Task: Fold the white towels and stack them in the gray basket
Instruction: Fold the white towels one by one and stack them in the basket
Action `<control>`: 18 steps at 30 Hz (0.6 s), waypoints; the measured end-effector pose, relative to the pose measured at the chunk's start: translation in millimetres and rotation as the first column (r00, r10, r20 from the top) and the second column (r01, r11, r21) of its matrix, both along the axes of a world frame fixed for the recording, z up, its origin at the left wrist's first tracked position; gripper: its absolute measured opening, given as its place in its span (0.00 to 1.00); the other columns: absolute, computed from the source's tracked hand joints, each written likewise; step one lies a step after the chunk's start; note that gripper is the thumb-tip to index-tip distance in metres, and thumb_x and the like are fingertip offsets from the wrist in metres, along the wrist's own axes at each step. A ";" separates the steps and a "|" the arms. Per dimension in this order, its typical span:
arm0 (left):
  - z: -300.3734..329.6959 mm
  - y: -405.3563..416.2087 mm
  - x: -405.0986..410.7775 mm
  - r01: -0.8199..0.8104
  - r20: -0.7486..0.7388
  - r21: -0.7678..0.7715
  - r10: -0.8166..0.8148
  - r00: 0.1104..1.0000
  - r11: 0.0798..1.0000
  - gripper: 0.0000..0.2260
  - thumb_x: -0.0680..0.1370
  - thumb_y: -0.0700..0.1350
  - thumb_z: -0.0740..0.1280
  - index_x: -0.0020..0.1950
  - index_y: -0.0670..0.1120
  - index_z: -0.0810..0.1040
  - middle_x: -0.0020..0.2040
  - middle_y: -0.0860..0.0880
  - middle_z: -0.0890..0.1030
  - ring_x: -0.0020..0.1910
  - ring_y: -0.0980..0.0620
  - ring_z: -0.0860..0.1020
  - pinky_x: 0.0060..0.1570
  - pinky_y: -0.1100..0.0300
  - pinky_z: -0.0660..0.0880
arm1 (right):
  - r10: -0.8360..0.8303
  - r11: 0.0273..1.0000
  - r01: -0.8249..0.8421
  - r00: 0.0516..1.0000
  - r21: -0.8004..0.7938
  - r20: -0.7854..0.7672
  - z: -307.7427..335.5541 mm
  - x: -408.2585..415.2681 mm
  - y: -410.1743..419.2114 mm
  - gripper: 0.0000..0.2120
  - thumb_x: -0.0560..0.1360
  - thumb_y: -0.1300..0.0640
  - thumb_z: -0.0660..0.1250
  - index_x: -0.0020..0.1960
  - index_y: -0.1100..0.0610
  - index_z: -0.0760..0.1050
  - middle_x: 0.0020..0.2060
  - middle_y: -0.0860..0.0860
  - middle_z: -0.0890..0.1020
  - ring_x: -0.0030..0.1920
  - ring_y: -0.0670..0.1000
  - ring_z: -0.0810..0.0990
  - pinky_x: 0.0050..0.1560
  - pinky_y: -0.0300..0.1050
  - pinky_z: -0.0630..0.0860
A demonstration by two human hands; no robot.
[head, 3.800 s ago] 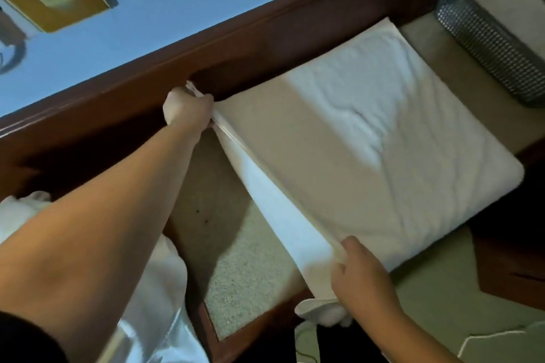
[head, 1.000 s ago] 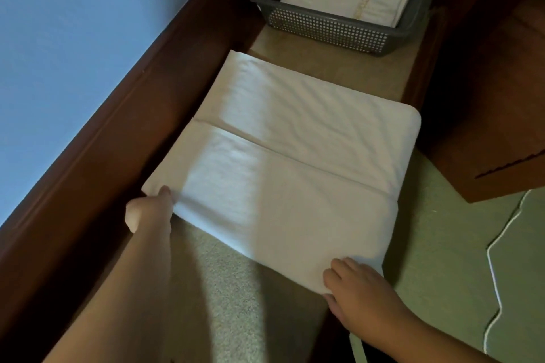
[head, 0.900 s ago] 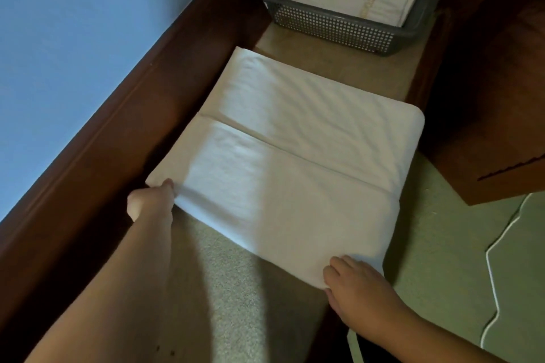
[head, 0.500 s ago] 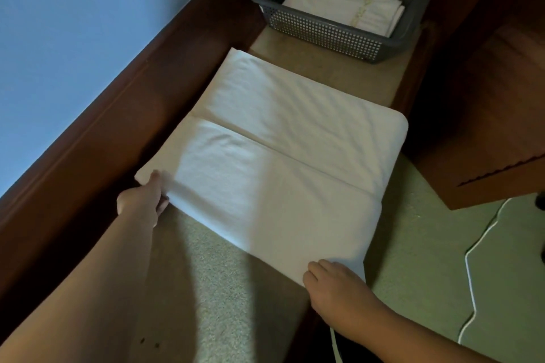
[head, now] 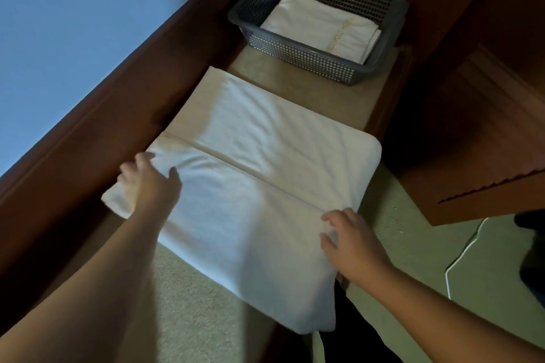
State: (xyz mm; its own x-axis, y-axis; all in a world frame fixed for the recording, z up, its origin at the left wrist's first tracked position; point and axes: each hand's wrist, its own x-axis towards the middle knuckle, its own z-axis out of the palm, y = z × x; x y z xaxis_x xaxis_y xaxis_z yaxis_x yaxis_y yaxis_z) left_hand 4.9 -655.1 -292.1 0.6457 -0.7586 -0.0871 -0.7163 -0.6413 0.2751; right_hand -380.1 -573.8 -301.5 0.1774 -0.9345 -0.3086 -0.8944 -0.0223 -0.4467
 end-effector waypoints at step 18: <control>-11.1 -268.3 -218.5 0.746 -0.078 0.615 -0.922 0.380 0.255 0.43 0.69 0.49 0.79 0.79 0.55 0.61 0.76 0.46 0.65 0.75 0.42 0.62 0.72 0.47 0.62 | -0.231 0.947 0.240 0.971 0.214 -0.066 -25.4 -93.9 -231.5 0.36 0.70 0.44 0.79 0.70 0.52 0.66 0.64 0.52 0.69 0.59 0.56 0.76 0.57 0.54 0.79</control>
